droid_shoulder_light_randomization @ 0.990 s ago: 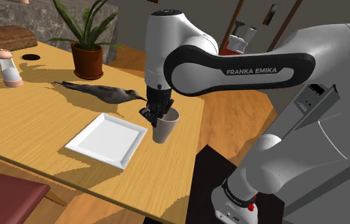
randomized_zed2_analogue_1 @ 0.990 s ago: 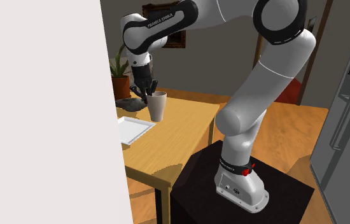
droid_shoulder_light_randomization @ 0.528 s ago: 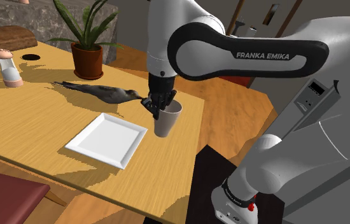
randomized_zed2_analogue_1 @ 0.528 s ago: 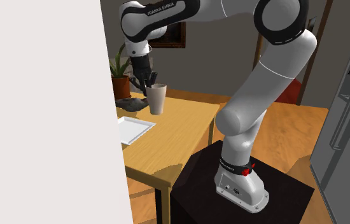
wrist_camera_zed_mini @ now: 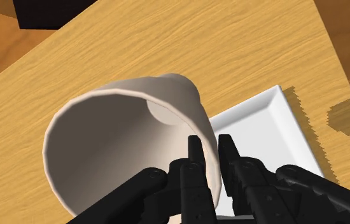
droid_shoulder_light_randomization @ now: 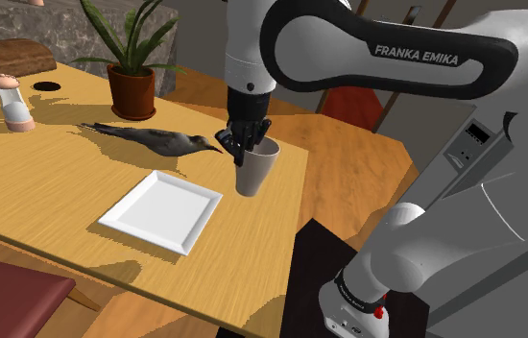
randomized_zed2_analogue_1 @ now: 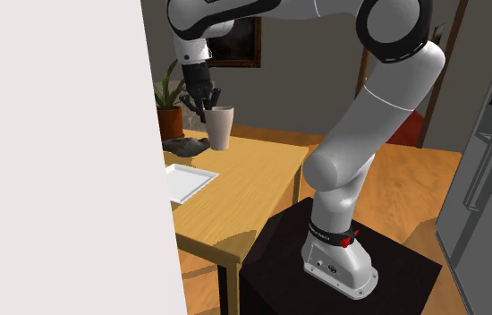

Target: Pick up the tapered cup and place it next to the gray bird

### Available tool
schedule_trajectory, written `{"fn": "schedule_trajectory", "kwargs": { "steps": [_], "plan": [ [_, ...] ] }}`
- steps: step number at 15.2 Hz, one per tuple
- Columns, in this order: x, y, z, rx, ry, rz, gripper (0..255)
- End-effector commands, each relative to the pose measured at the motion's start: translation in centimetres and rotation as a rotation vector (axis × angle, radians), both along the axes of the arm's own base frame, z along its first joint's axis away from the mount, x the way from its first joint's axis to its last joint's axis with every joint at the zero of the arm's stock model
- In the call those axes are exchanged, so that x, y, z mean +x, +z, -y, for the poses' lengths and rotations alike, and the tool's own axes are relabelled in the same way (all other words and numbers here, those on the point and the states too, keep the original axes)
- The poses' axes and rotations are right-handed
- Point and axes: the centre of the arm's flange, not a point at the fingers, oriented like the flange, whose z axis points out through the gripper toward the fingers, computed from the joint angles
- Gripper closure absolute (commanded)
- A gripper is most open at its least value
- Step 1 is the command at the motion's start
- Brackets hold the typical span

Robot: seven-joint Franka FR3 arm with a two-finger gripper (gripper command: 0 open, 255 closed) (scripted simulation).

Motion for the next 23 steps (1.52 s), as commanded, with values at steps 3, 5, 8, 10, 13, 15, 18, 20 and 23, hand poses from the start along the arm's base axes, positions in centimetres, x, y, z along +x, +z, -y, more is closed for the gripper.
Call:
{"fn": "schedule_trajectory", "kwargs": {
  "steps": [3, 5, 8, 10, 13, 15, 18, 20, 23],
  "plan": [
    [2.9, 0.6, 2.6, 0.000, 0.000, 0.000, 255],
    [4.9, 0.6, 4.3, 0.000, 0.000, 0.000, 255],
    [7.9, 0.6, 6.9, 0.000, 0.000, 0.000, 255],
    [9.9, 0.6, 8.7, 0.000, 0.000, 0.000, 255],
    [12.9, 0.7, 11.3, 0.000, 0.000, 0.000, 255],
    [14.9, 0.7, 13.0, 0.000, 0.000, 0.000, 255],
    [17.9, 0.7, 15.6, 0.000, 0.000, 0.000, 255],
    [19.9, 0.7, 17.3, 0.000, 0.000, 0.000, 255],
    [22.9, 0.7, 19.9, 0.000, 0.000, 0.000, 255]
  ]
}}
